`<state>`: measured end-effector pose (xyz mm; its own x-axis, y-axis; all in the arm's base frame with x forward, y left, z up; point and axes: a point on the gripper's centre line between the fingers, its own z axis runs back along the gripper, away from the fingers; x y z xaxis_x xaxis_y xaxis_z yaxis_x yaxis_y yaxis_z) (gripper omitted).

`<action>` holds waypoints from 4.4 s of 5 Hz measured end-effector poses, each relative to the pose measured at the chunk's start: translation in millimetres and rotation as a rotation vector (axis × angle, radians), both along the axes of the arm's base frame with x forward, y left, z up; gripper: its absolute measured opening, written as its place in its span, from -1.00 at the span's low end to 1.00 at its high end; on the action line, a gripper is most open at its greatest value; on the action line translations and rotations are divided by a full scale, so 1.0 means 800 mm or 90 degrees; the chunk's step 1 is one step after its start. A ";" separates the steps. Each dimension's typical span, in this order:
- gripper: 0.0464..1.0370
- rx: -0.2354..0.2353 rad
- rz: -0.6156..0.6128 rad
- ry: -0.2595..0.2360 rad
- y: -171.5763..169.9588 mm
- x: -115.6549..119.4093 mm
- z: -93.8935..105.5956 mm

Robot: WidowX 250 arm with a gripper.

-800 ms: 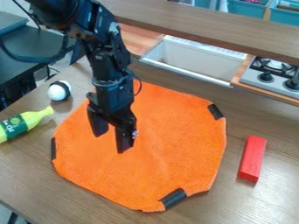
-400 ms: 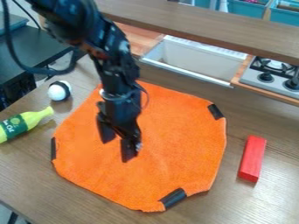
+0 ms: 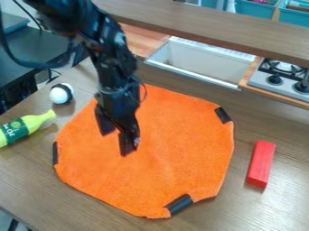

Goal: Picking a ball and took on the cloth

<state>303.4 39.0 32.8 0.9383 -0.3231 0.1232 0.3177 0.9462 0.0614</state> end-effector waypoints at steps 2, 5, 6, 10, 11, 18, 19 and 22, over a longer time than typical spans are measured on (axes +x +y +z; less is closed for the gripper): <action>0.92 -0.037 0.112 -0.067 0.076 0.012 0.043; 0.92 0.029 0.213 -0.131 0.164 0.043 0.041; 0.92 0.044 0.244 -0.134 0.189 0.053 0.029; 0.92 0.039 0.325 -0.066 0.248 0.077 -0.020; 0.92 0.038 0.328 -0.063 0.251 0.081 -0.023; 0.07 -0.015 0.161 -0.150 0.154 0.062 0.039; 0.07 0.001 0.074 -0.144 0.100 0.050 0.042; 0.07 -0.003 -0.021 -0.101 -0.029 0.022 0.010</action>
